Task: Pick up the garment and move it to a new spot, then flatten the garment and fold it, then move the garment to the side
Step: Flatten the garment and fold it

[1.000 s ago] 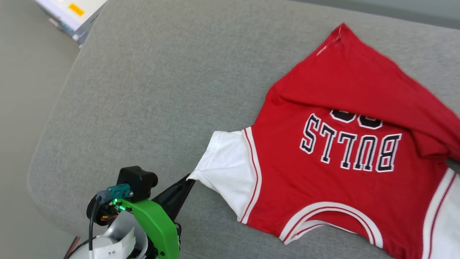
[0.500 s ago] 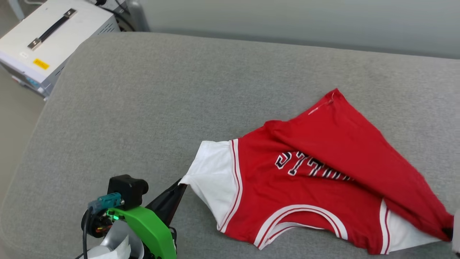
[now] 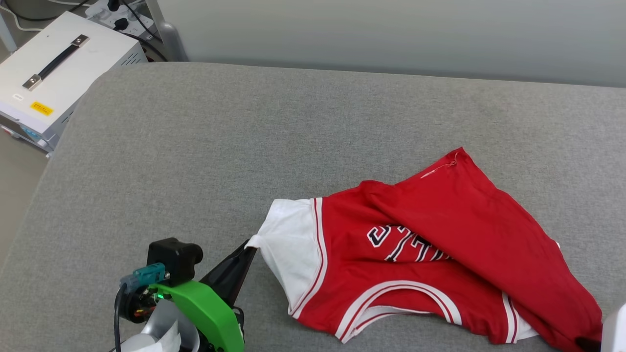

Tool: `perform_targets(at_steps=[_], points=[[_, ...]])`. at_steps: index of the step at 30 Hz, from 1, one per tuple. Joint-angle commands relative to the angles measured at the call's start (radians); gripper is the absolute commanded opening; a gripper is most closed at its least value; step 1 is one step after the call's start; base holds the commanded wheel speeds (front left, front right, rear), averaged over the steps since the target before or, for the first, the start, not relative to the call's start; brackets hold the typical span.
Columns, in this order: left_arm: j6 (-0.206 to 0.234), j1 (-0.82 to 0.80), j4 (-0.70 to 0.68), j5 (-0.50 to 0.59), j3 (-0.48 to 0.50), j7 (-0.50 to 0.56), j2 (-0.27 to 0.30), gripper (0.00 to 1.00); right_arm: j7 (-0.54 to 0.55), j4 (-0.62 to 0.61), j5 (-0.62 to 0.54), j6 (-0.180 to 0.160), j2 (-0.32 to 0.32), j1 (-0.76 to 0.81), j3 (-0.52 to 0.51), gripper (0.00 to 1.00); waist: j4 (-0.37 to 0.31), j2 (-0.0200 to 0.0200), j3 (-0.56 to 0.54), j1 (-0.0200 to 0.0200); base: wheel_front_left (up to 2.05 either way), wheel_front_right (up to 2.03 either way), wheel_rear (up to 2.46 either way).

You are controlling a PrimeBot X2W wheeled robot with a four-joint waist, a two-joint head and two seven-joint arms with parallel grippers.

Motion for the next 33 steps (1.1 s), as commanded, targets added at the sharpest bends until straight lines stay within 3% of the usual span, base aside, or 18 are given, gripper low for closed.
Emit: perform_targets(at_steps=[1, 6, 10, 14, 24, 33], points=[[-0.004, -0.001, 0.003, -0.006, 0.001, -0.008, -0.003, 0.0, -0.007, -0.005, 0.011, -0.001, -0.012, -0.017, 0.006, 1.0, 0.003, 0.0107, 0.003, 0.0001, 0.0, 0.0, 0.0], [-0.012, -0.013, 0.002, 0.0, -0.003, -0.016, -0.008, 0.0, 0.0, -0.069, 0.056, -0.001, -0.043, -0.079, 0.022, 1.0, 0.022, 0.0107, 0.027, 0.0001, 0.0, 0.0, 0.0], [-0.023, -0.038, -0.013, 0.015, -0.012, -0.025, -0.02, 0.0, 0.046, -0.173, 0.102, -0.001, -0.081, -0.212, 0.063, 1.0, 0.067, 0.0107, 0.091, 0.0001, 0.0, 0.0, 0.0], [-0.031, -0.062, -0.032, 0.03, -0.021, -0.027, -0.028, 0.0, 0.09, -0.19, 0.113, -0.001, -0.099, -0.333, 0.109, 1.0, 0.11, 0.0107, 0.149, 0.0001, 0.0, 0.0, 0.0], [-0.051, -0.102, -0.07, 0.039, -0.031, -0.043, -0.055, 0.0, 0.143, -0.043, 0.041, -0.001, -0.154, -0.584, 0.214, 1.0, 0.223, 0.0107, 0.268, 0.0001, 0.0, 0.0, 0.0], [-0.065, -0.124, -0.054, 0.051, -0.056, -0.058, -0.089, 0.0, 0.126, 0.11, -0.01, -0.001, -0.206, -0.672, 0.259, 1.0, 0.286, 0.0107, 0.319, 0.0001, 0.0, 0.0, 0.0]])
